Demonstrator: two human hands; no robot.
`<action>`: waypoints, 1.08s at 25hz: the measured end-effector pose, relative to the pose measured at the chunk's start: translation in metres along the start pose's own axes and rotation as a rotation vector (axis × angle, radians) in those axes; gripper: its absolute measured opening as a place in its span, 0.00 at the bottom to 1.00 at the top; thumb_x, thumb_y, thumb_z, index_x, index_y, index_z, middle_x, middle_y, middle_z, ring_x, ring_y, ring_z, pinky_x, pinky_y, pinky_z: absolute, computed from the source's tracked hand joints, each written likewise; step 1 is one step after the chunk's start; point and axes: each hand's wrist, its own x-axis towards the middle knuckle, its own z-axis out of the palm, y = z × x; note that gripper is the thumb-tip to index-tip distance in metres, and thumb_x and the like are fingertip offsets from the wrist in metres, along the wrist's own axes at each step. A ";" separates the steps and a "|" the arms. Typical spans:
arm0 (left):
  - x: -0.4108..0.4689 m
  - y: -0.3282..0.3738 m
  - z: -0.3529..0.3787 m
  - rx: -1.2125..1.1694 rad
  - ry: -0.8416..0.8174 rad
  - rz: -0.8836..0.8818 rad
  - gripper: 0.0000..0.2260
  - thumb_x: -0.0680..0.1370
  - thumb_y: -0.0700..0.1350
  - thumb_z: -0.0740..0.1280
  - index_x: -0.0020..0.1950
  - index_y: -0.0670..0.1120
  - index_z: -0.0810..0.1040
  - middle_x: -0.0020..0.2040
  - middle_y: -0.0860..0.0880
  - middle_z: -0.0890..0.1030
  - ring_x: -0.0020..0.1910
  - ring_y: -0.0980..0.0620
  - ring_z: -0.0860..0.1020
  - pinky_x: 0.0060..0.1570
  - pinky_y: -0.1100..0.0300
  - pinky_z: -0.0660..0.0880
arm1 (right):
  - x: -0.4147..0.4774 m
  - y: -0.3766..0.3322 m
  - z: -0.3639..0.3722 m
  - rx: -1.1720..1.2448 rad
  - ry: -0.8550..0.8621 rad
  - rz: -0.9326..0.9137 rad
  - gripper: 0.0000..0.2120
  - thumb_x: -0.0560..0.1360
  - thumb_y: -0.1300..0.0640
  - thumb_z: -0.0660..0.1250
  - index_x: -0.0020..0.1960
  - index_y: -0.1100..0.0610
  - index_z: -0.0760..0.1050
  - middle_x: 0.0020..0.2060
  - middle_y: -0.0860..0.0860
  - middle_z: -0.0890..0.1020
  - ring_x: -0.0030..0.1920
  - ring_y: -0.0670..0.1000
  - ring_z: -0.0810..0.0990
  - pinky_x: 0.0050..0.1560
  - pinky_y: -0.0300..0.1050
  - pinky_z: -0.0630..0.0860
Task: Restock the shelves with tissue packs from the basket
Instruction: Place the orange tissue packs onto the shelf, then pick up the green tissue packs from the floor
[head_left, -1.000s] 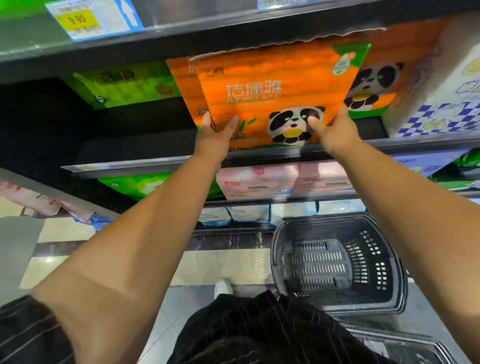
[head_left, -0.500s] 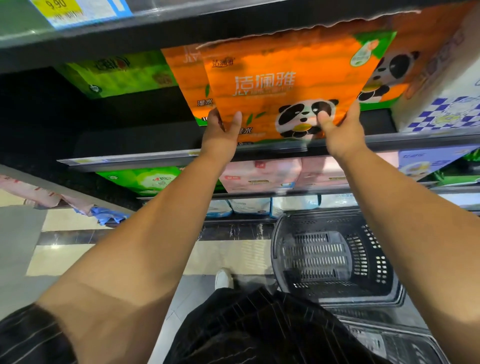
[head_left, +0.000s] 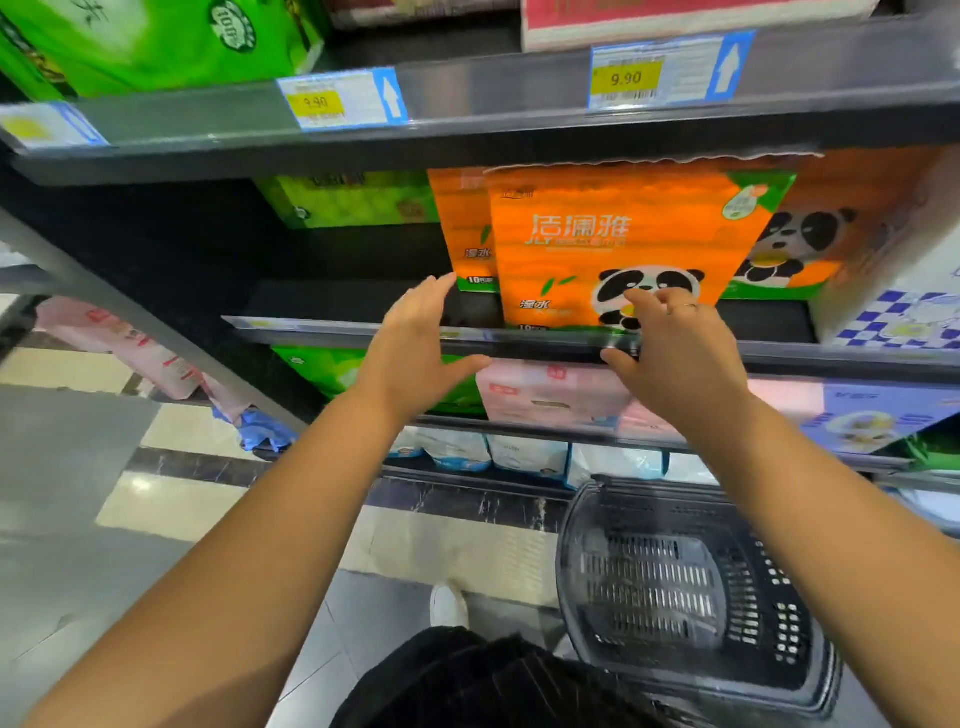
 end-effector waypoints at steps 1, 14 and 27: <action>-0.009 -0.003 -0.007 0.052 -0.002 -0.018 0.43 0.70 0.55 0.75 0.78 0.44 0.57 0.76 0.44 0.63 0.76 0.45 0.58 0.75 0.52 0.54 | -0.002 -0.012 -0.005 0.011 0.031 -0.034 0.33 0.72 0.41 0.70 0.71 0.56 0.68 0.61 0.64 0.76 0.58 0.66 0.75 0.56 0.59 0.73; -0.175 -0.102 -0.156 0.254 0.235 -0.267 0.46 0.68 0.64 0.73 0.78 0.52 0.53 0.78 0.46 0.56 0.77 0.43 0.51 0.75 0.43 0.52 | -0.051 -0.237 -0.058 0.093 0.035 -0.351 0.38 0.73 0.35 0.64 0.77 0.46 0.54 0.74 0.57 0.61 0.72 0.62 0.60 0.71 0.63 0.59; -0.447 -0.246 -0.277 0.347 0.448 -0.681 0.46 0.68 0.65 0.71 0.78 0.53 0.51 0.79 0.47 0.53 0.78 0.45 0.48 0.75 0.49 0.48 | -0.169 -0.560 -0.050 0.138 -0.021 -0.819 0.38 0.74 0.32 0.60 0.77 0.44 0.51 0.76 0.56 0.57 0.74 0.62 0.57 0.72 0.64 0.55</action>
